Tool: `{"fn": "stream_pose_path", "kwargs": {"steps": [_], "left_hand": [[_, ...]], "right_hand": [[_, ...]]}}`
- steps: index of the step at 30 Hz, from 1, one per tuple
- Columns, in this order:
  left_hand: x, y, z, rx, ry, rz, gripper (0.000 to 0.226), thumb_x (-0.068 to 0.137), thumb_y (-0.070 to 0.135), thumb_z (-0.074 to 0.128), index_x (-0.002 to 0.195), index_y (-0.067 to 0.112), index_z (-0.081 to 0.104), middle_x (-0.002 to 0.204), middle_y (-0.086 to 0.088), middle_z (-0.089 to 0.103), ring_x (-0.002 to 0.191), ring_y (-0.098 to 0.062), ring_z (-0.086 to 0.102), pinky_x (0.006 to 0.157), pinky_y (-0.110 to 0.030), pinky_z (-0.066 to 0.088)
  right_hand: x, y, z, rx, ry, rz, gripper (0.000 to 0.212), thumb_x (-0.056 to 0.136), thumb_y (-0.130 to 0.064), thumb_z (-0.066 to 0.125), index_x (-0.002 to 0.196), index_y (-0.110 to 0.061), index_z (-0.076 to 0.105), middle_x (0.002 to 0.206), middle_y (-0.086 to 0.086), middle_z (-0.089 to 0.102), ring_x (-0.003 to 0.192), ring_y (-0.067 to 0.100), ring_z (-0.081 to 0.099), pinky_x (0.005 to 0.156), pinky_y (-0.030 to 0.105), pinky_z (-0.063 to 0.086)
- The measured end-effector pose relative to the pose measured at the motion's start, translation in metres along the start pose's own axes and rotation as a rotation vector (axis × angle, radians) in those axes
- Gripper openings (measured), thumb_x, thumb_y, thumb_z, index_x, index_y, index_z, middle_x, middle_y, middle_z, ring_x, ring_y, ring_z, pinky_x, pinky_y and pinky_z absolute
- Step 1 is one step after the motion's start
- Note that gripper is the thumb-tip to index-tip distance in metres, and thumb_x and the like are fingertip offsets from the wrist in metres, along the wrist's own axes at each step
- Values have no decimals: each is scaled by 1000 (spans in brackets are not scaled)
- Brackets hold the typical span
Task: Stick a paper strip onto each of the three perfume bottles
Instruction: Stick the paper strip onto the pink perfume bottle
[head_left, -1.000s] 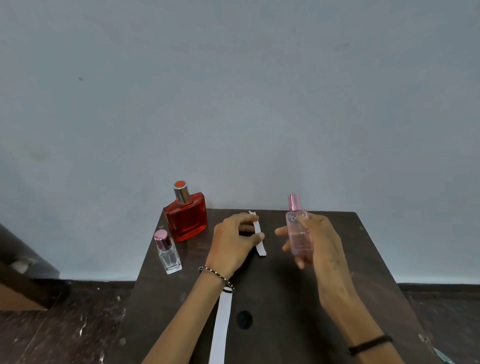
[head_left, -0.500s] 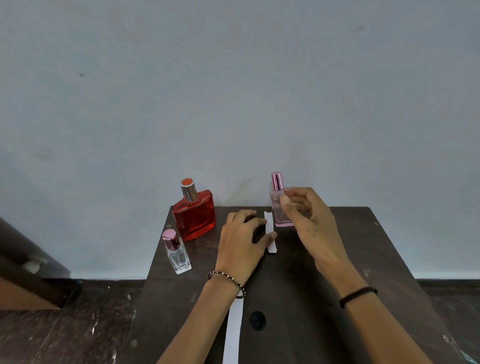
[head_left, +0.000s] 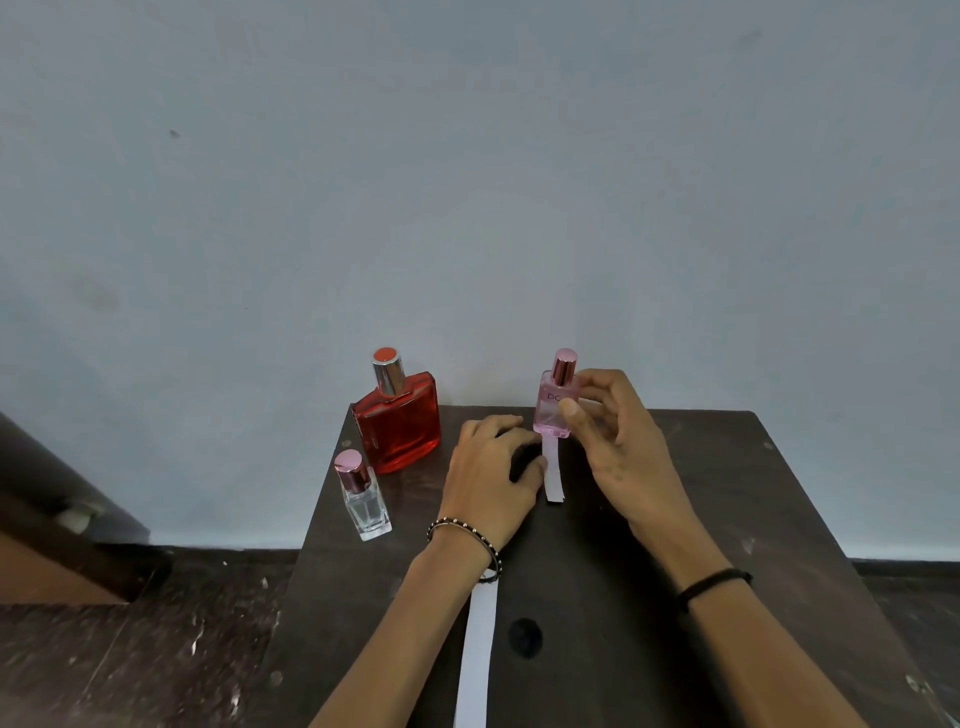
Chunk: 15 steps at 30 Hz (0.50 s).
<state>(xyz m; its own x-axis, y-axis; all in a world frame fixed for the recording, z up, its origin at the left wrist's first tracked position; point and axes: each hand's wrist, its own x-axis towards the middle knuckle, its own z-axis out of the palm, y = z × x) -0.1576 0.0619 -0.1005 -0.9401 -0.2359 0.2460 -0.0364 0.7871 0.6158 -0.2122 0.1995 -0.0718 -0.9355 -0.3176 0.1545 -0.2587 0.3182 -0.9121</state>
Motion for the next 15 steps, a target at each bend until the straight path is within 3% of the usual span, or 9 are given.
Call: {"fn": "stream_pose_path", "kwargs": {"steps": [5, 9, 15], "left_hand": [[0, -1, -1, -92, 41, -46, 20, 87, 27, 72, 103, 17, 66, 115, 7, 59, 110, -5, 43, 75, -1, 31], [0, -2, -1, -85, 30, -48, 20, 87, 28, 72, 102, 17, 65, 118, 7, 58, 108, -2, 39, 74, -4, 30], [-2, -1, -2, -74, 17, -45, 18, 89, 28, 69, 103, 17, 67, 122, 6, 58, 119, -8, 42, 85, -12, 28]], "right_hand": [[1, 5, 3, -11, -17, -1, 27, 96, -38, 57, 121, -34, 48, 116, -21, 59, 106, -15, 55, 75, 2, 44], [1, 6, 3, -20, -23, 11, 26, 96, -37, 58, 119, -36, 47, 111, -26, 58, 101, -23, 53, 73, -4, 42], [2, 10, 0, -18, -27, 29, 33, 93, -33, 63, 122, -34, 48, 117, -21, 61, 109, -11, 57, 84, 7, 42]]}}
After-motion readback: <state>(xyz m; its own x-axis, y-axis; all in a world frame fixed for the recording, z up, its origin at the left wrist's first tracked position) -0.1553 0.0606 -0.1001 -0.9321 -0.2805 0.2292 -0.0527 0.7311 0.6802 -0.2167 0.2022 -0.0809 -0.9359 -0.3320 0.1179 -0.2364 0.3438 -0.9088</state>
